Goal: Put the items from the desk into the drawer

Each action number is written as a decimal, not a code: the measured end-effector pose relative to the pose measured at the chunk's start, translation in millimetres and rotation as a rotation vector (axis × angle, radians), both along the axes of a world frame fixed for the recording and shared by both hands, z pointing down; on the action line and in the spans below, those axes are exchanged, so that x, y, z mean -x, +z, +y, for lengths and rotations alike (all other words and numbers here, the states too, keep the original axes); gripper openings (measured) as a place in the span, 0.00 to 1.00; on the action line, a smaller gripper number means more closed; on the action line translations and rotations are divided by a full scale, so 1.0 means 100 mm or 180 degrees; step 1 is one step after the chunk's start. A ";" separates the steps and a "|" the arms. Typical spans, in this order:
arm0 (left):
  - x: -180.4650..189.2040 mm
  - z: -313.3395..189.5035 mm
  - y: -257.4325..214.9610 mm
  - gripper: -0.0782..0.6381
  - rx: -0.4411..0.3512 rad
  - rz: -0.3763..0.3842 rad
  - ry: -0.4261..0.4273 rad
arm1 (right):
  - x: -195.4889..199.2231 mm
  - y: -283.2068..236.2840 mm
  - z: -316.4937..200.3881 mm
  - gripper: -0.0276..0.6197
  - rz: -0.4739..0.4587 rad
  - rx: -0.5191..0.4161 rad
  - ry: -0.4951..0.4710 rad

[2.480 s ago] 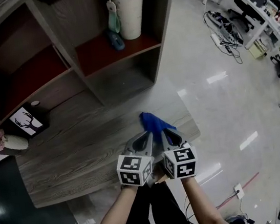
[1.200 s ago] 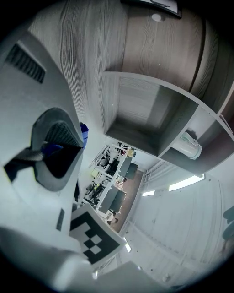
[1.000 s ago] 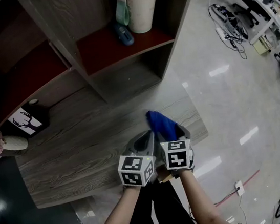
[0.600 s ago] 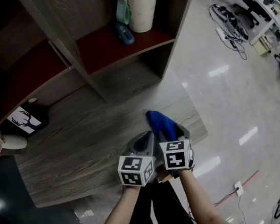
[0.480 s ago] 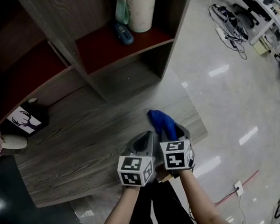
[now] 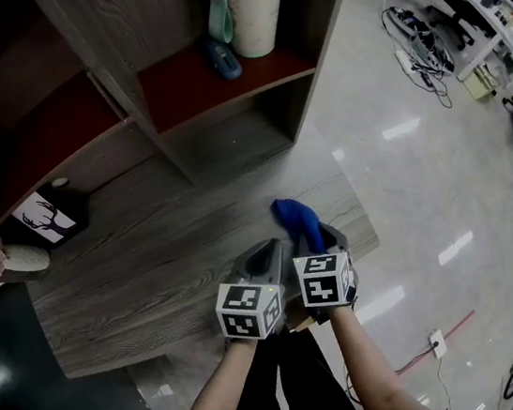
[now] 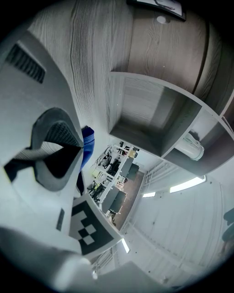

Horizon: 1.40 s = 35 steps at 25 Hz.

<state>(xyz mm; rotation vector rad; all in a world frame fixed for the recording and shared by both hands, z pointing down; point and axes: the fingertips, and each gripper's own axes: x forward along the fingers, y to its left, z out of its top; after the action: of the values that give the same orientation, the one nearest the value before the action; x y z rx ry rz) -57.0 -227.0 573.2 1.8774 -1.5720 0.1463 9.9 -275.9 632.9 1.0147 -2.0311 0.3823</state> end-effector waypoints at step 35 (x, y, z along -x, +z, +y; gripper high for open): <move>-0.33 0.48 -0.91 0.12 -0.0381 -0.0194 0.0226 | -0.30 -1.35 0.58 0.23 -0.0585 -0.0506 0.0239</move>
<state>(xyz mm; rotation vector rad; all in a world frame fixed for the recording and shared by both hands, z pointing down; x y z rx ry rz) -23.8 -179.3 481.7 2.0401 -1.5862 0.1448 40.2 -217.9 498.3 1.1932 -2.2204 0.3695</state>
